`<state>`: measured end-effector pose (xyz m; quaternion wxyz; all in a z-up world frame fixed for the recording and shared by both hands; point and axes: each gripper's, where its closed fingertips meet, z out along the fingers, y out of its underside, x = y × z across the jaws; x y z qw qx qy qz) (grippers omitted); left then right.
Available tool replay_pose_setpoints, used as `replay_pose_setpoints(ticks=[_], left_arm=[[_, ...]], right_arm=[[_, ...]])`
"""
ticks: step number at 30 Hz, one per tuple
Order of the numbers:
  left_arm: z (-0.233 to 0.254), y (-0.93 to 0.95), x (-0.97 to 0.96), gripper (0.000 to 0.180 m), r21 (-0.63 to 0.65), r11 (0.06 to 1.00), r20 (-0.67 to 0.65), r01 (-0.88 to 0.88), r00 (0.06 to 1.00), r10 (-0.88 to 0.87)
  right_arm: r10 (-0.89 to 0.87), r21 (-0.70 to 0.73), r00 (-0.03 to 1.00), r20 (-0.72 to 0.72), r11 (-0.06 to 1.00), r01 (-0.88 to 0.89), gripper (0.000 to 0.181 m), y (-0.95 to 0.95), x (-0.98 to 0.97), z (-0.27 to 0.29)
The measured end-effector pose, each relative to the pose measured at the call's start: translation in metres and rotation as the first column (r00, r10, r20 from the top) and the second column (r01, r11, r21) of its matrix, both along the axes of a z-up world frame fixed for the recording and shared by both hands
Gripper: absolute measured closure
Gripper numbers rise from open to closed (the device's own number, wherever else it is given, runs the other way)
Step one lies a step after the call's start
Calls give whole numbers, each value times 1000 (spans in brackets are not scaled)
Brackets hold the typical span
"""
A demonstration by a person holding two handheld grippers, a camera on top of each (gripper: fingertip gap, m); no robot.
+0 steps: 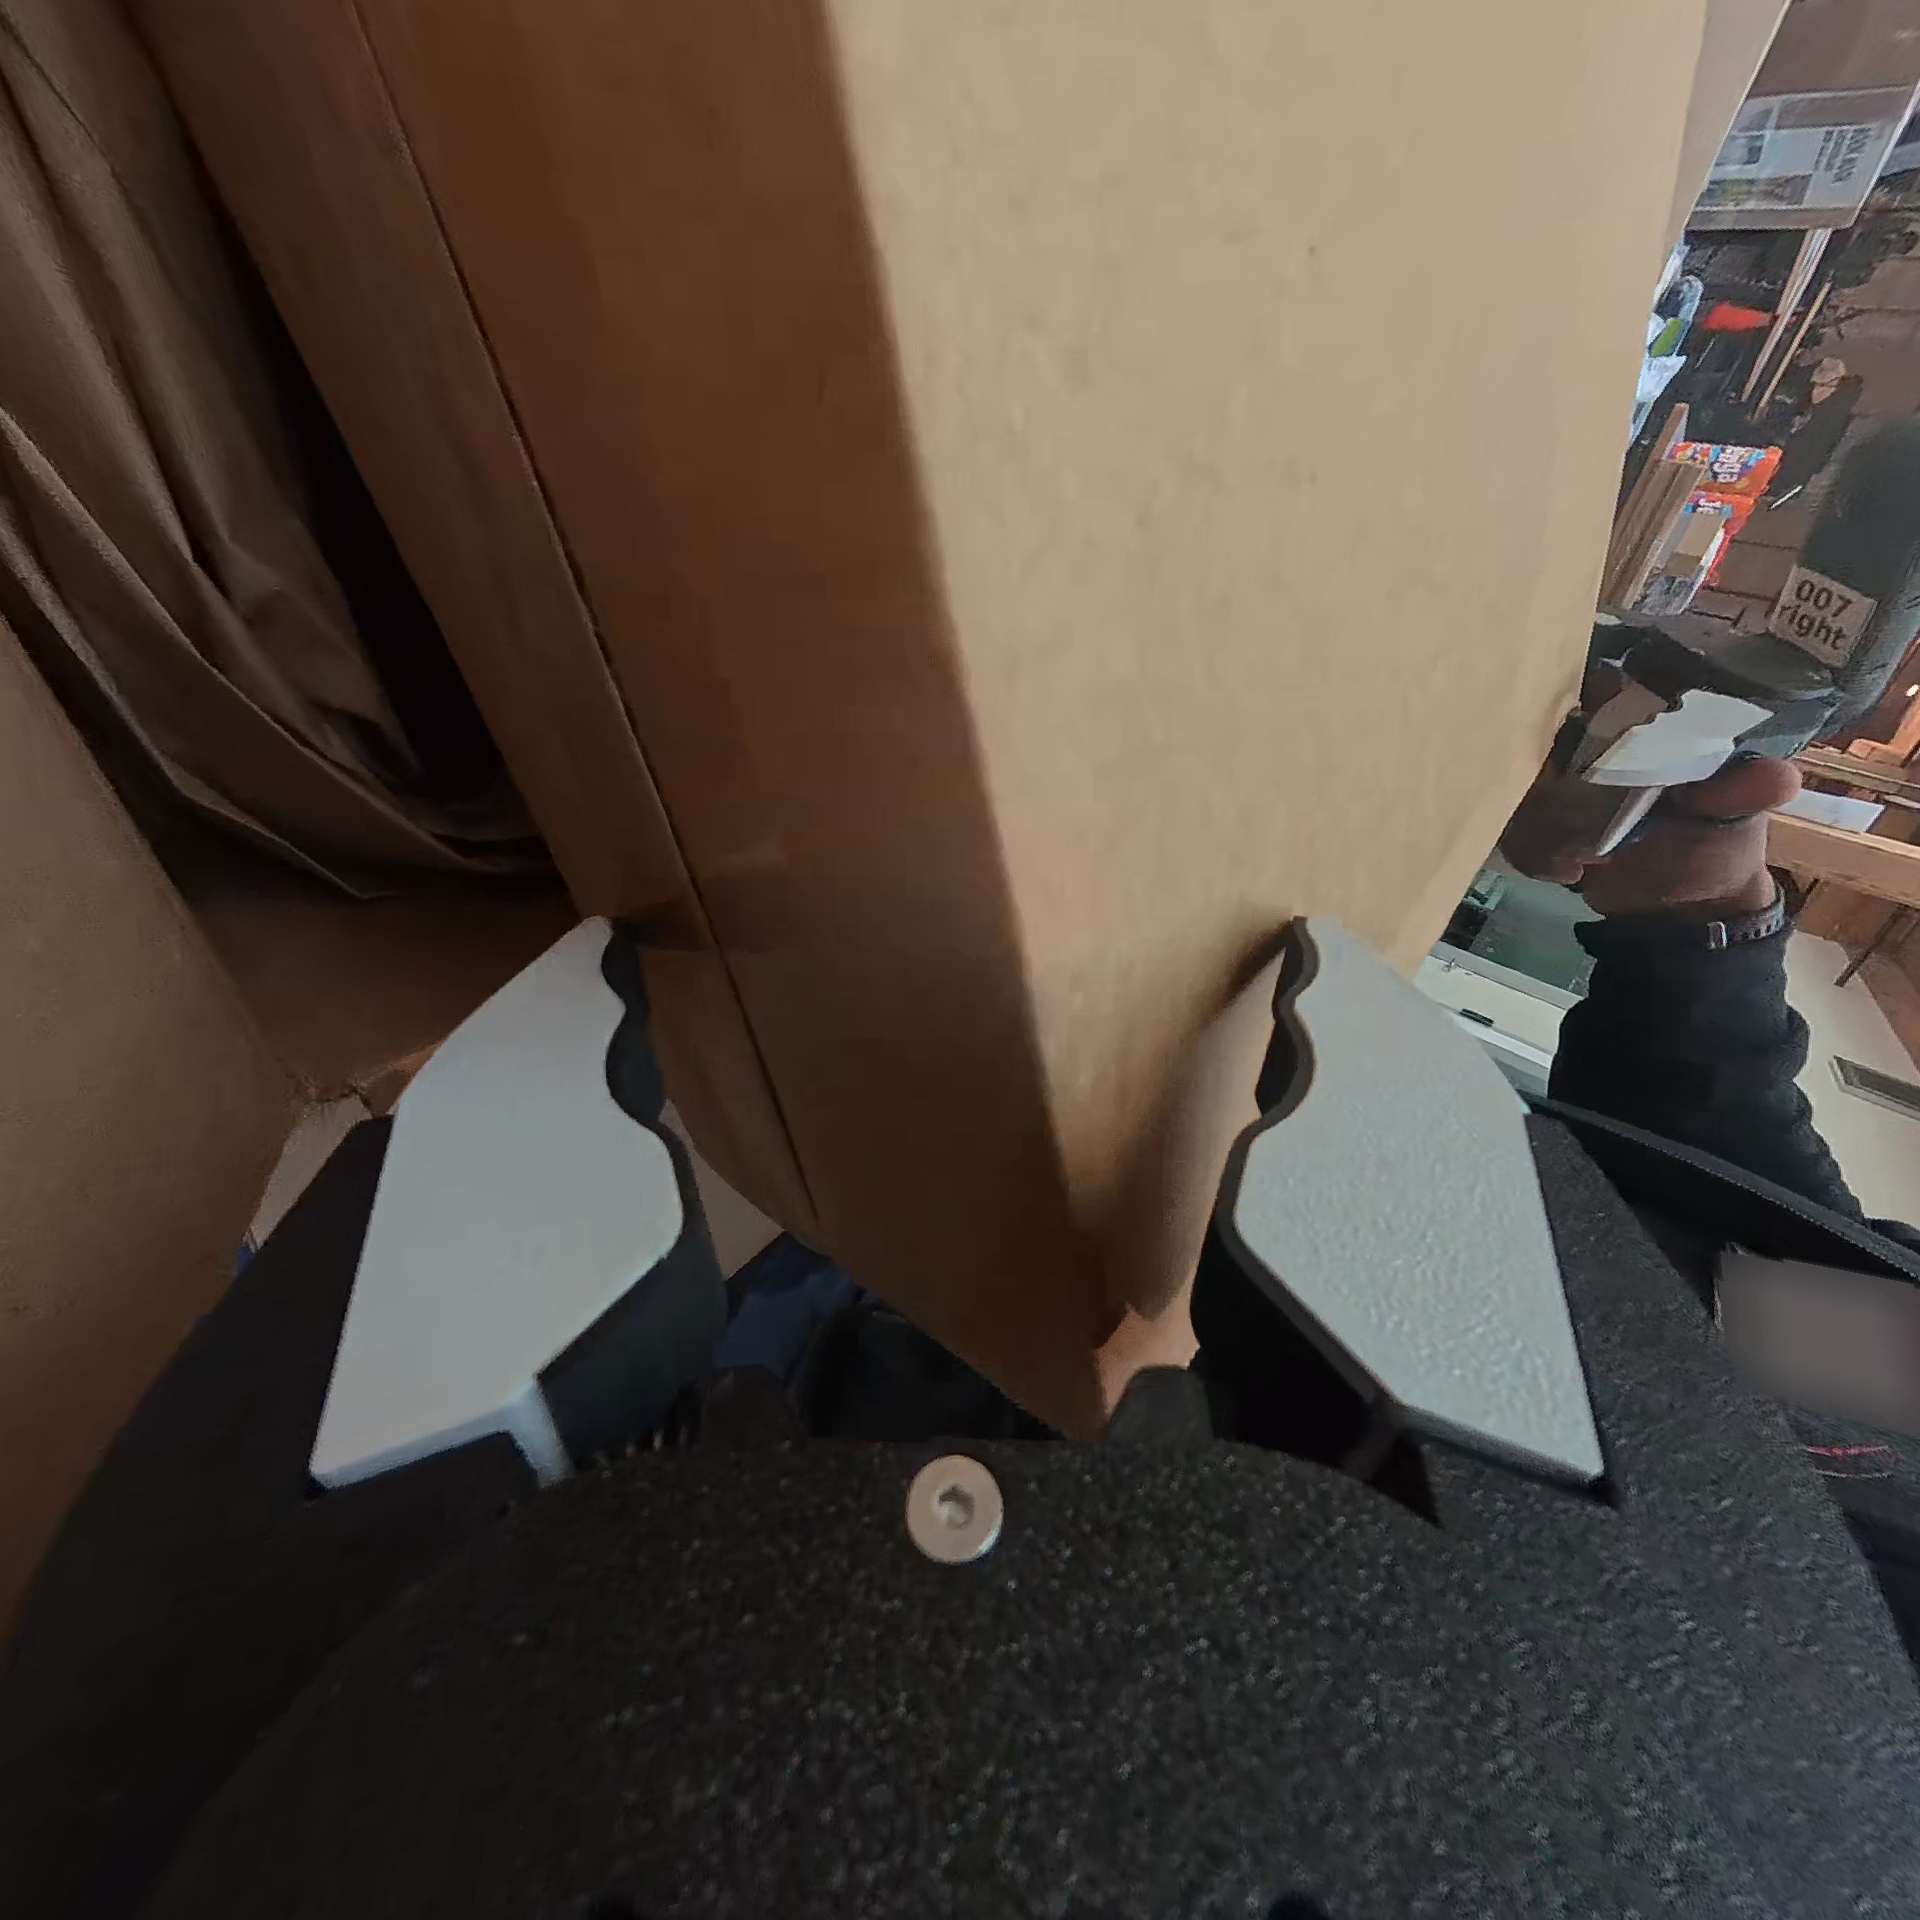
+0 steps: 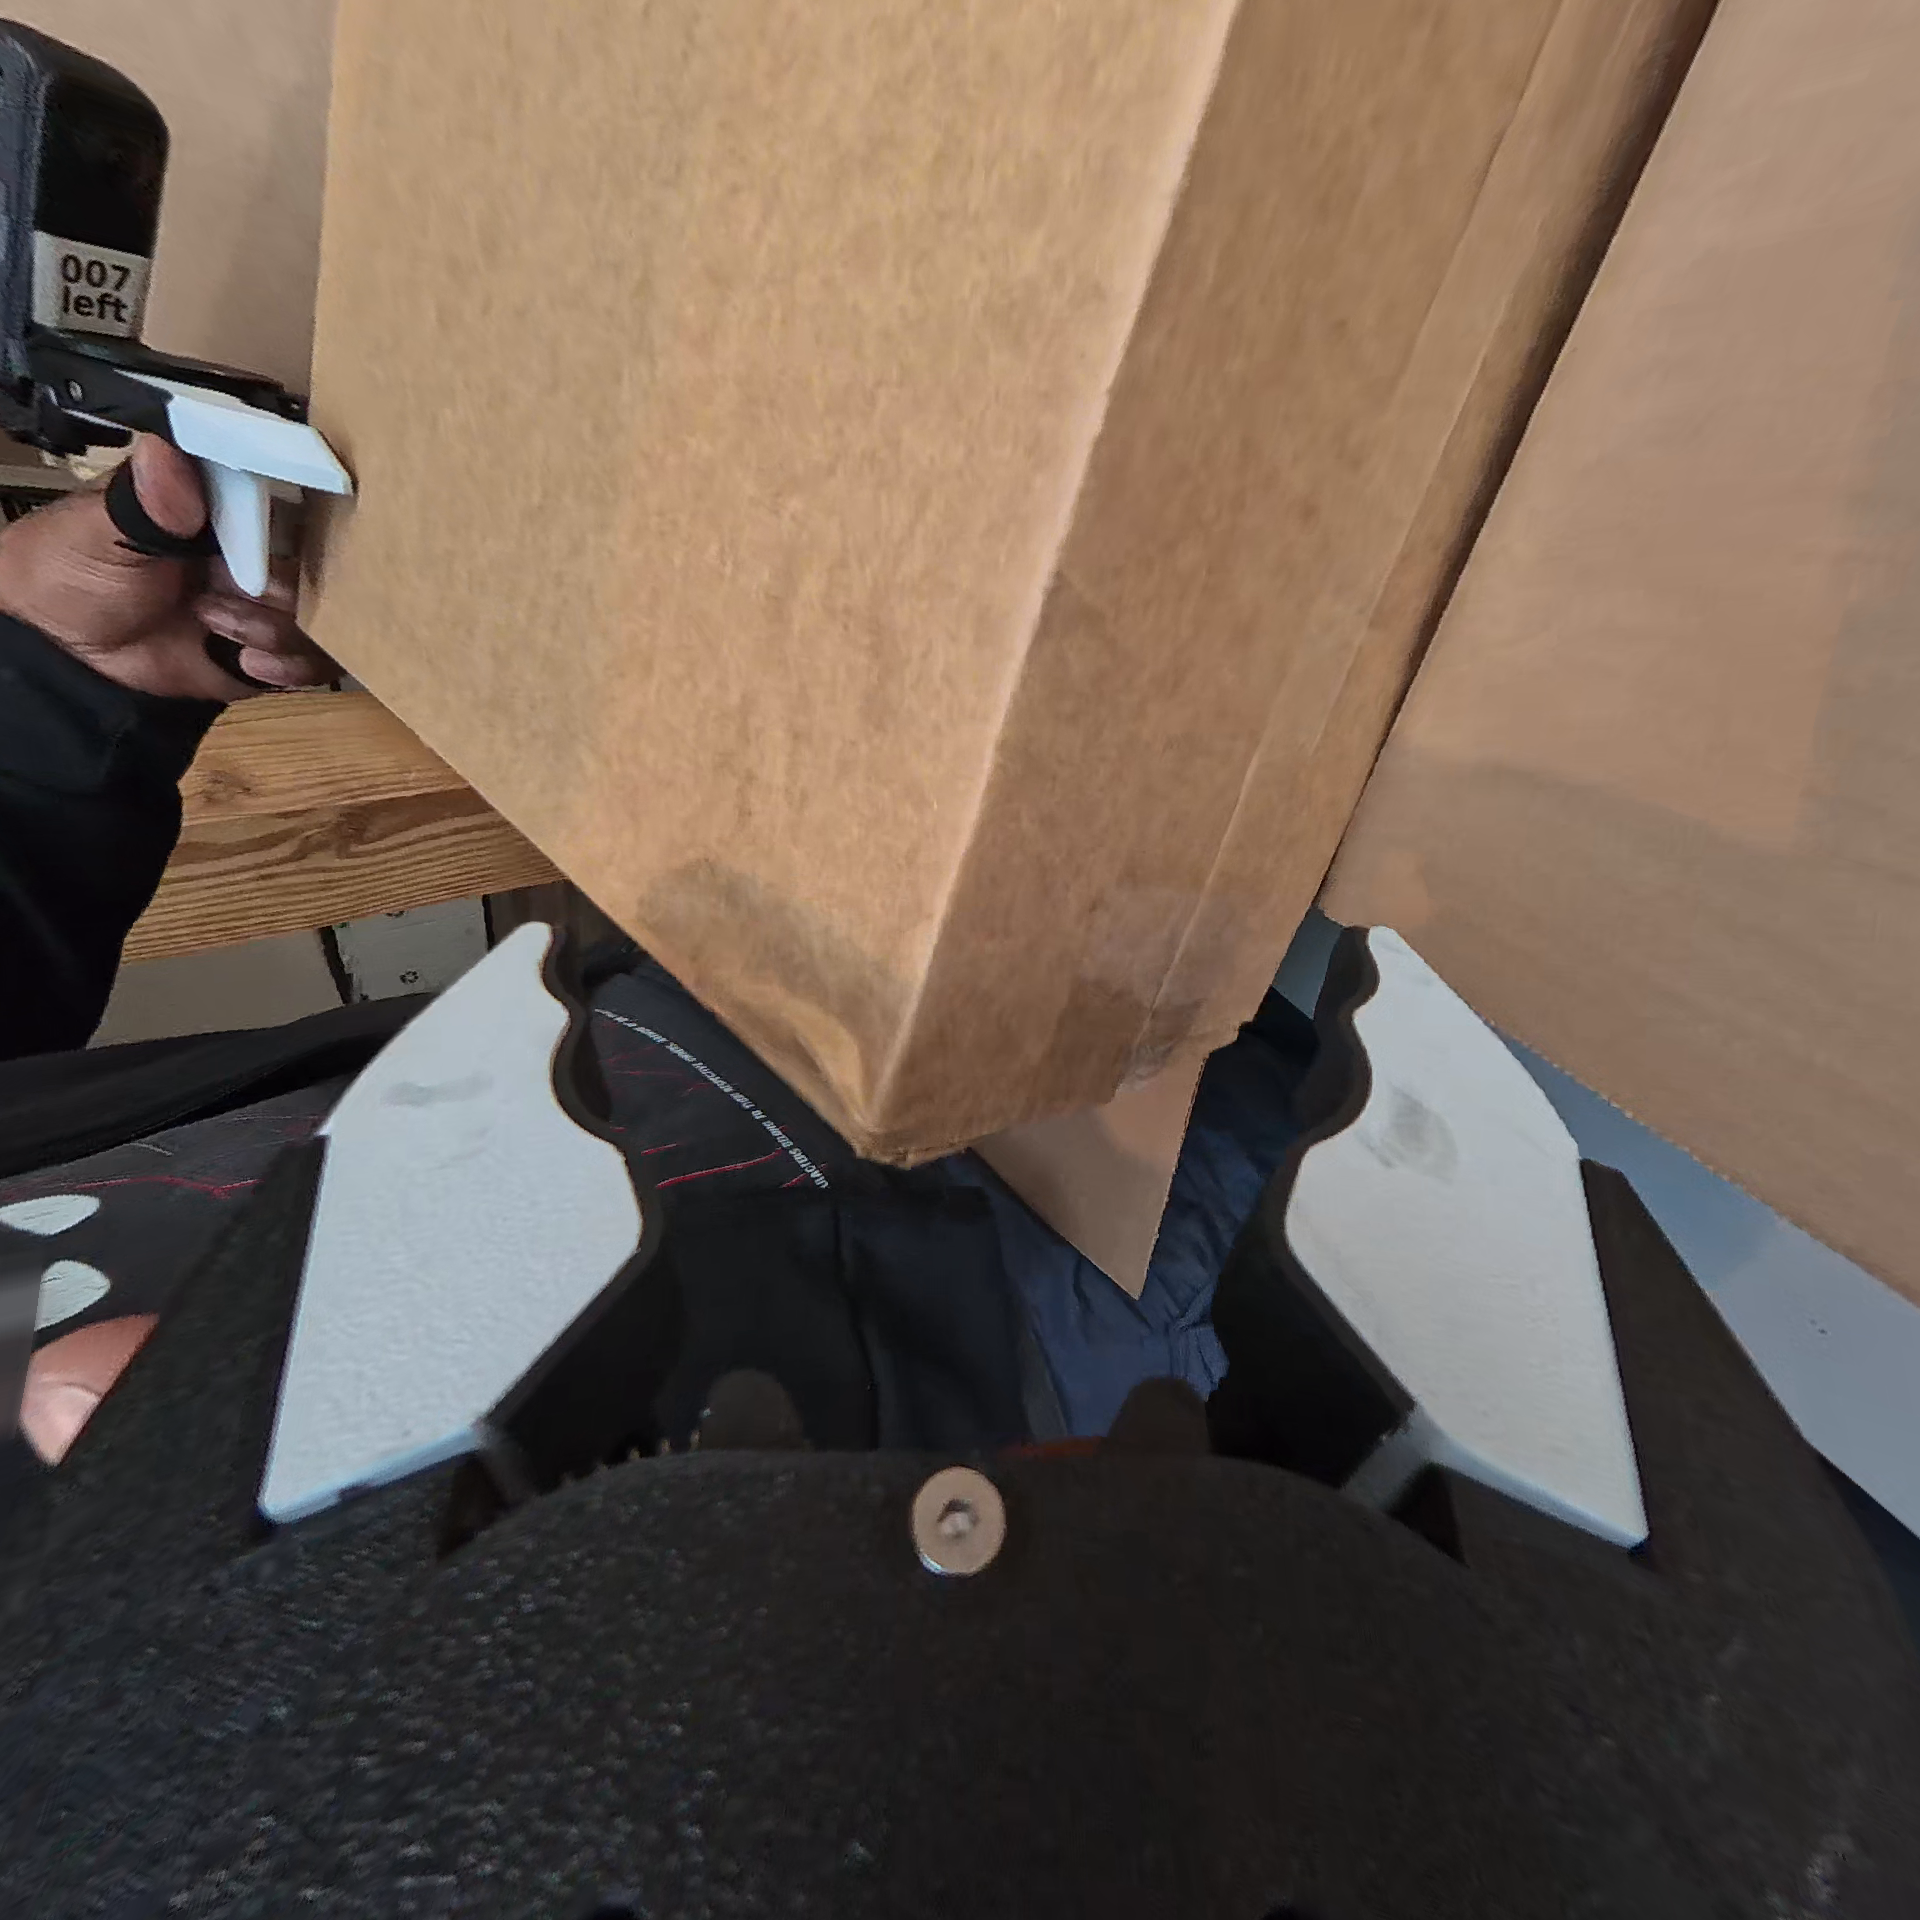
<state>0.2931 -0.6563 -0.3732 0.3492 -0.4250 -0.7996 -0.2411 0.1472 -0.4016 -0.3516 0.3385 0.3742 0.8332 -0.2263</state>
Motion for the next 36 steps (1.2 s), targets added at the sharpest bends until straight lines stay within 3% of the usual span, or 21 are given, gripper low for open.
replay_pose_setpoints(ticks=[4,6,11,18,23,31,36], left_arm=[[-6,3,-4,56,5,1000,11,8,1000,-8],[-9,7,-5,49,6,999,20,37,999,-37],[-15,11,-6,38,65,993,57,97,993,-100],[-19,15,-7,33,158,978,81,138,985,-152],[-19,16,-6,32,135,983,68,126,988,-136],[8,35,32,32,134,980,104,145,982,-159],[16,56,71,31,152,977,110,149,980,-167]], right_arm=[[42,10,999,-21,999,-41,47,-13,14,-9],[55,42,997,-45,998,-53,36,-19,20,-18],[43,45,997,-59,998,-40,35,-24,19,-20],[-80,-27,996,-36,997,79,35,-28,9,-15],[164,109,966,-202,984,-144,34,-20,29,-27],[300,168,950,-91,944,-282,34,9,80,1],[278,127,960,-35,954,-272,34,35,122,17]])
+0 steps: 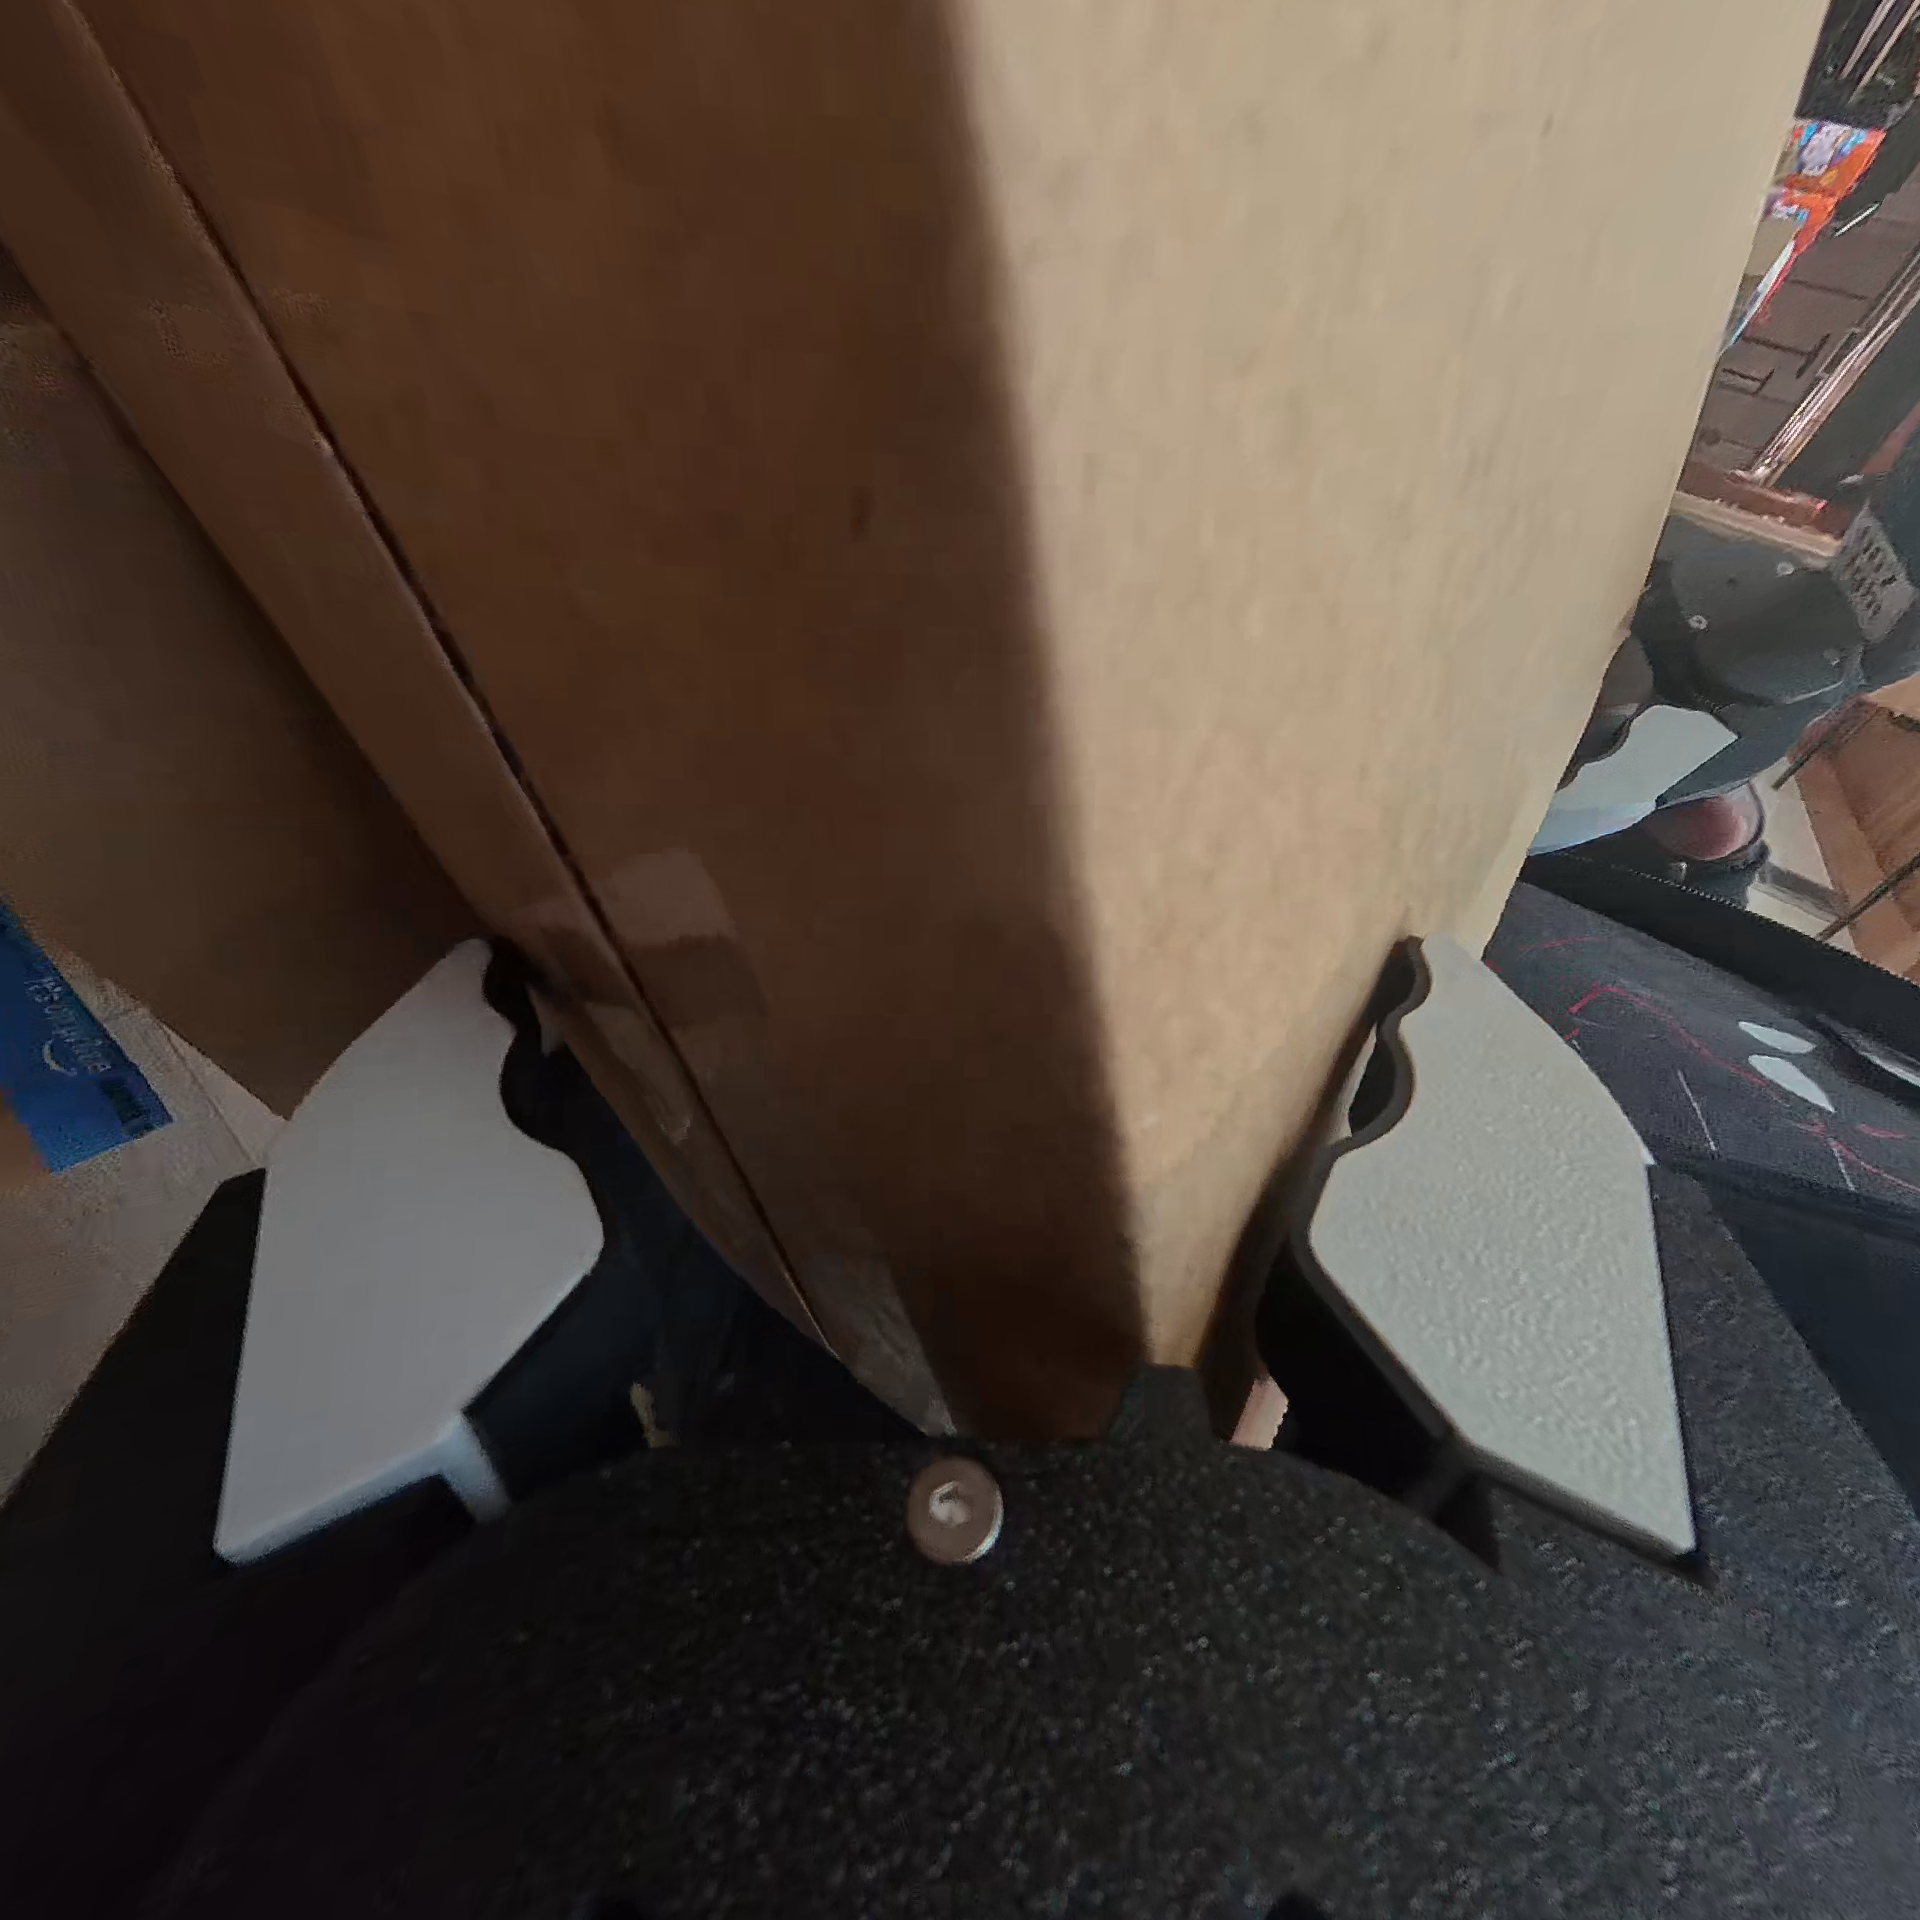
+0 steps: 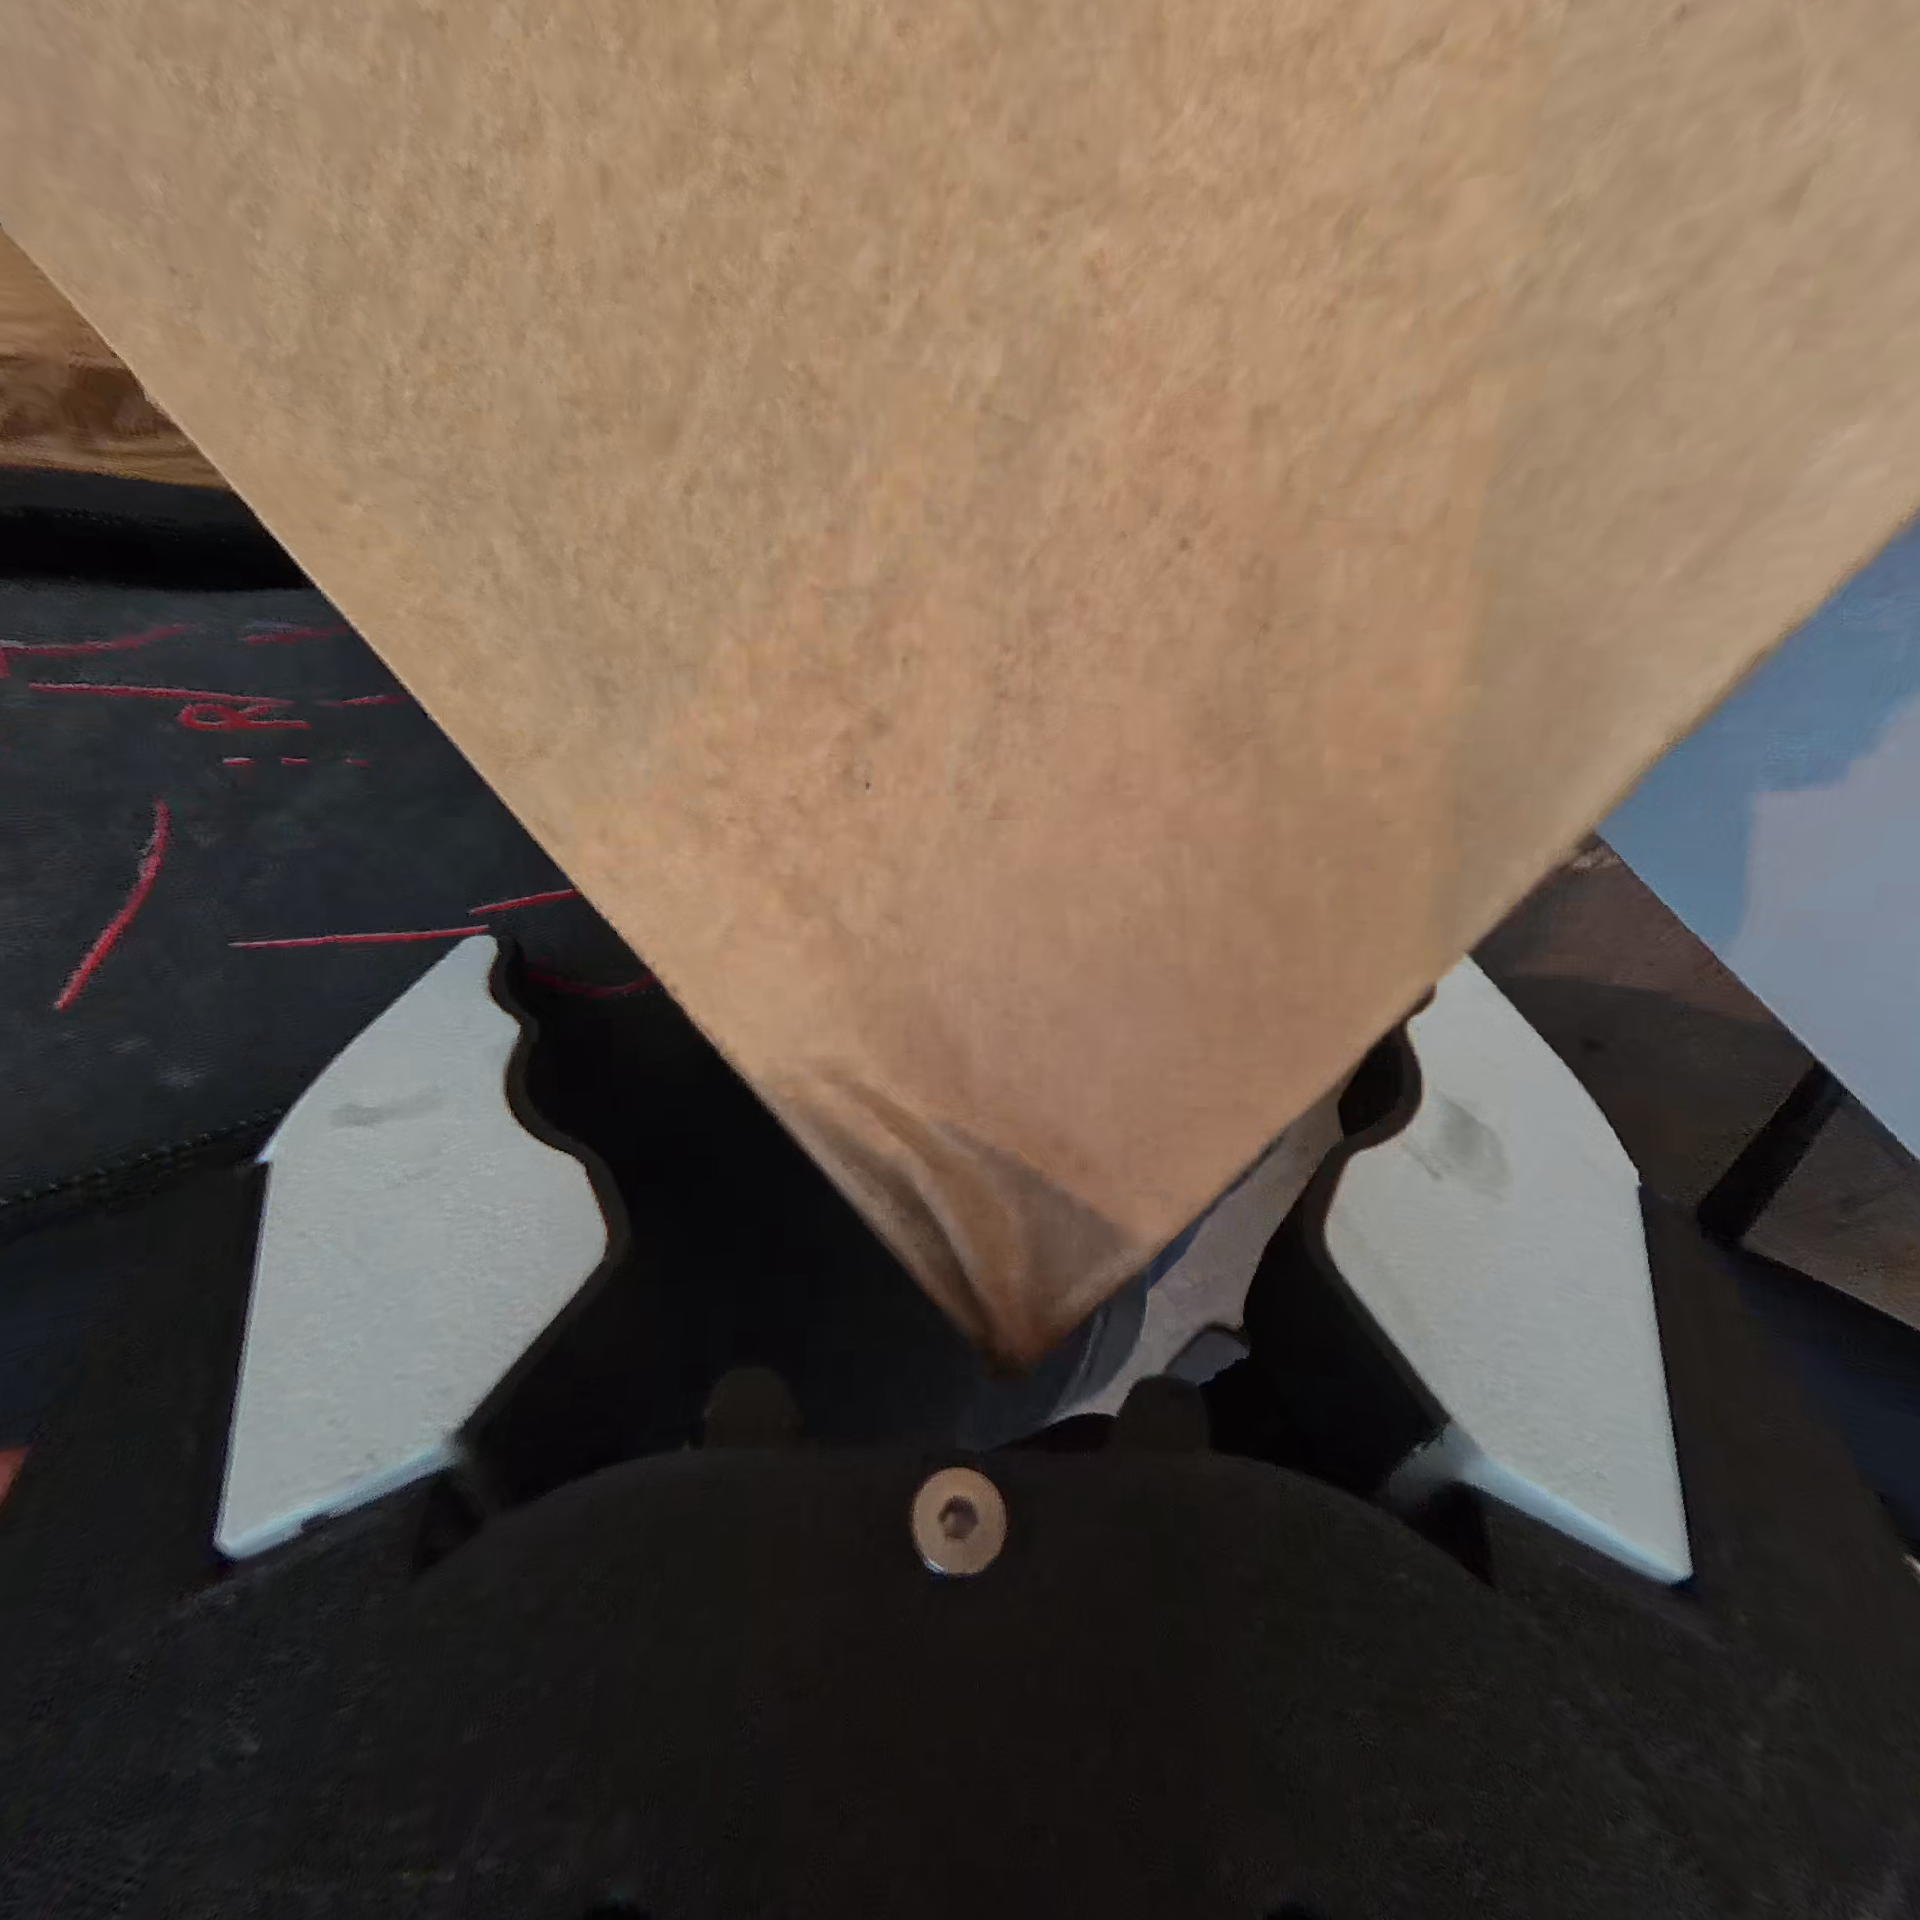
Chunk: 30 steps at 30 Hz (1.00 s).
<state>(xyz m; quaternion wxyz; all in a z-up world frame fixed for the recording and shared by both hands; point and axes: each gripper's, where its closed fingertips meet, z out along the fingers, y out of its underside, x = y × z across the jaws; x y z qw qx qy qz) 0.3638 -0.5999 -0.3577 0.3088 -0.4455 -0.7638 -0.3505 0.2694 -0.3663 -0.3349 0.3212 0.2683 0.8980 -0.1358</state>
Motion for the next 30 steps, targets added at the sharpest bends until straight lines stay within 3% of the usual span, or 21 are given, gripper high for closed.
replay_pose_setpoints(ticks=[2,4,7,10,13,18,21,25,30], left_arm=[[1,-3,-3,32,1,1000,-20,-23,1000,23],[2,-4,-3,33,9,1000,-21,-7,1000,7],[12,-17,-3,50,-45,999,-84,-23,996,19],[29,-46,-1,52,-155,986,-150,-53,988,30],[62,-73,-19,56,-248,959,-316,-138,947,54],[131,-40,-74,61,-148,971,-604,-187,795,61],[155,11,-101,61,-42,993,-705,-106,708,46],[184,75,-124,63,96,994,-806,49,590,49],[216,122,-131,81,183,952,-898,244,437,61]], right_arm=[[-81,-74,997,1,994,81,34,-3,-5,2],[-179,-135,976,122,971,195,36,-5,-14,11],[-307,-199,920,243,913,357,45,0,-36,26],[-333,-187,928,166,914,361,42,18,-51,31],[-358,-230,928,100,899,372,42,21,-67,48],[-392,-446,919,44,815,370,41,-36,-89,116],[-418,-613,903,105,688,389,42,-91,-92,167],[-453,-763,836,310,406,503,50,-152,-105,227],[-436,-760,718,542,110,640,40,-181,-133,262]])
